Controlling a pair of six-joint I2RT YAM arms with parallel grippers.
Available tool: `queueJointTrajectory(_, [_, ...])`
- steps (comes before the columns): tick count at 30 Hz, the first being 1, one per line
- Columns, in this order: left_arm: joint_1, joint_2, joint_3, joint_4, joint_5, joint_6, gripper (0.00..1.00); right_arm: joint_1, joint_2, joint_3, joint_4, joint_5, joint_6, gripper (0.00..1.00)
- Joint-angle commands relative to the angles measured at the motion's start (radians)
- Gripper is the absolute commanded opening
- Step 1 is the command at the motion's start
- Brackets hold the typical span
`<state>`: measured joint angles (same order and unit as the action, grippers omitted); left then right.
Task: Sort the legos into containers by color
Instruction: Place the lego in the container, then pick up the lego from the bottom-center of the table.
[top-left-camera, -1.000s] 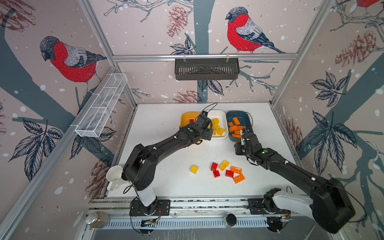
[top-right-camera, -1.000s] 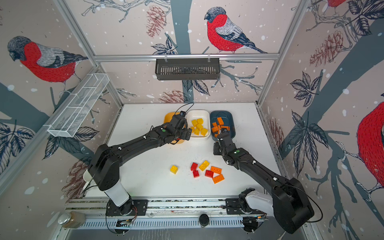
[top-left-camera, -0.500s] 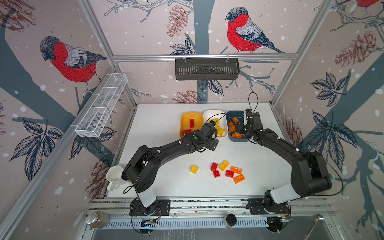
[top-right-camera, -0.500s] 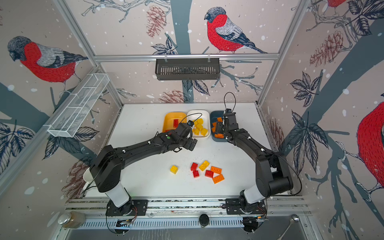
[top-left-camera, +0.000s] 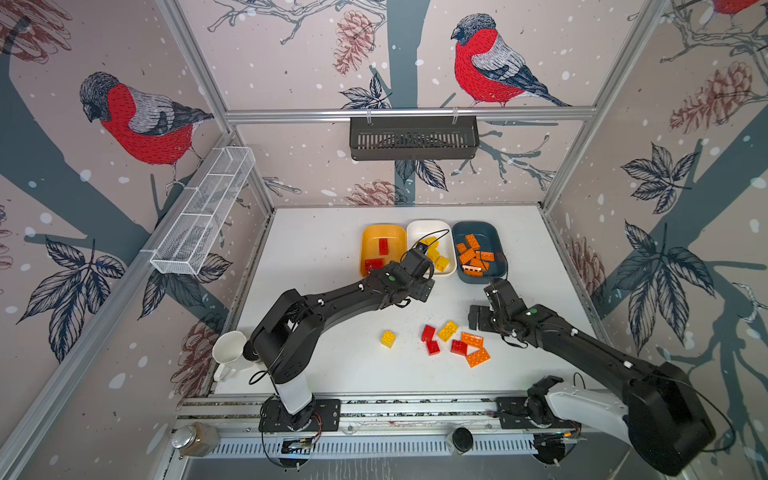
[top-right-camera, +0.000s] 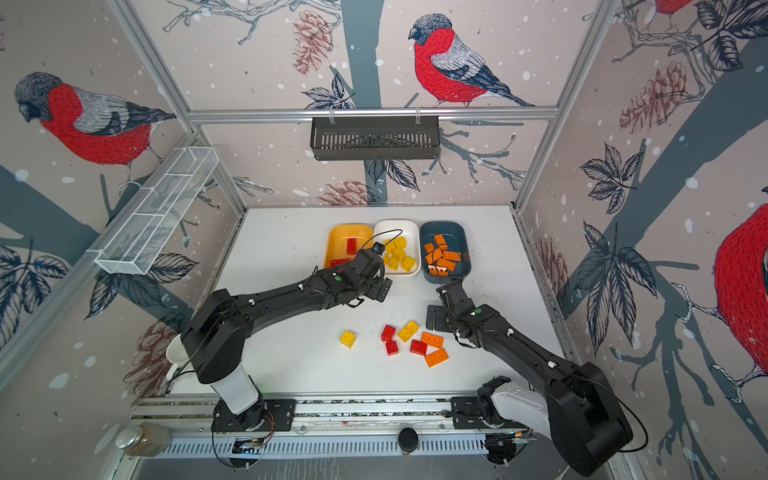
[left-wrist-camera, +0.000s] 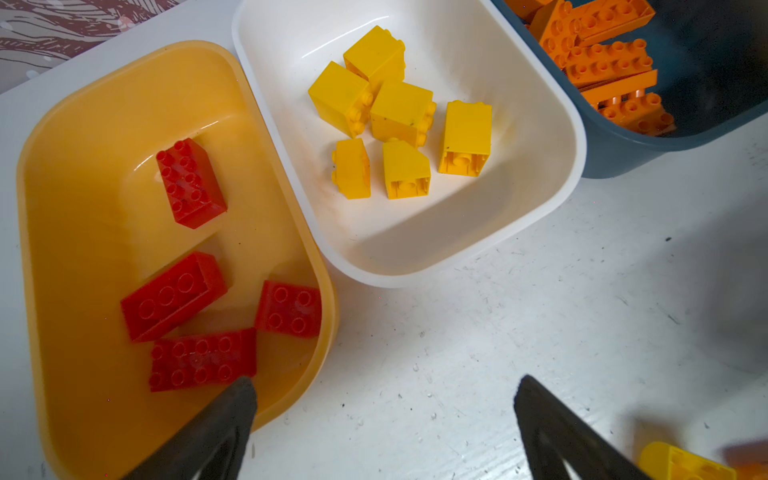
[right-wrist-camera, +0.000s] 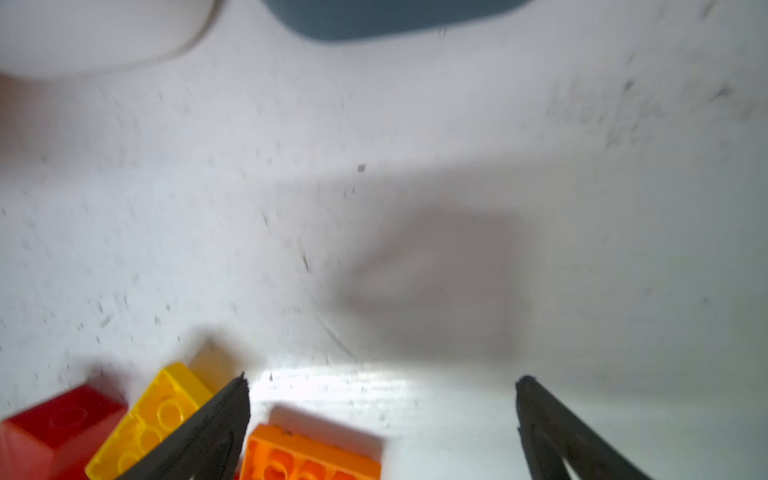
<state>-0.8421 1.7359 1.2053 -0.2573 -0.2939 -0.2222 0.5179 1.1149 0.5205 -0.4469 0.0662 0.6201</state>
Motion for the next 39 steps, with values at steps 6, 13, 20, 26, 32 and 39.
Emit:
queueJointTrajectory(6, [0.002, 0.009, -0.003, 0.026, -0.043, -0.005, 0.97, 0.057, 0.01, -0.051, 0.047, -0.109, 0.124, 0.99])
queueJointTrajectory(13, [0.001, 0.012, -0.011, 0.024, -0.045, -0.001, 0.97, 0.105, 0.087, -0.021, 0.047, -0.067, 0.14, 1.0])
queueJointTrajectory(20, [0.002, 0.014, -0.012, 0.023, -0.044, -0.001, 0.97, 0.177, 0.134, -0.003, -0.03, 0.019, 0.178, 0.94])
queueJointTrajectory(26, [0.003, 0.021, -0.006, 0.021, -0.042, 0.001, 0.97, 0.242, 0.187, 0.01, -0.081, 0.05, 0.224, 0.93])
queueJointTrajectory(32, [0.002, 0.026, -0.005, 0.024, -0.034, 0.004, 0.97, 0.279, 0.197, 0.028, -0.116, 0.07, 0.262, 0.85])
queueJointTrajectory(39, [0.001, 0.03, -0.002, 0.032, -0.028, 0.014, 0.97, 0.297, 0.194, 0.032, -0.108, 0.057, 0.272, 0.72])
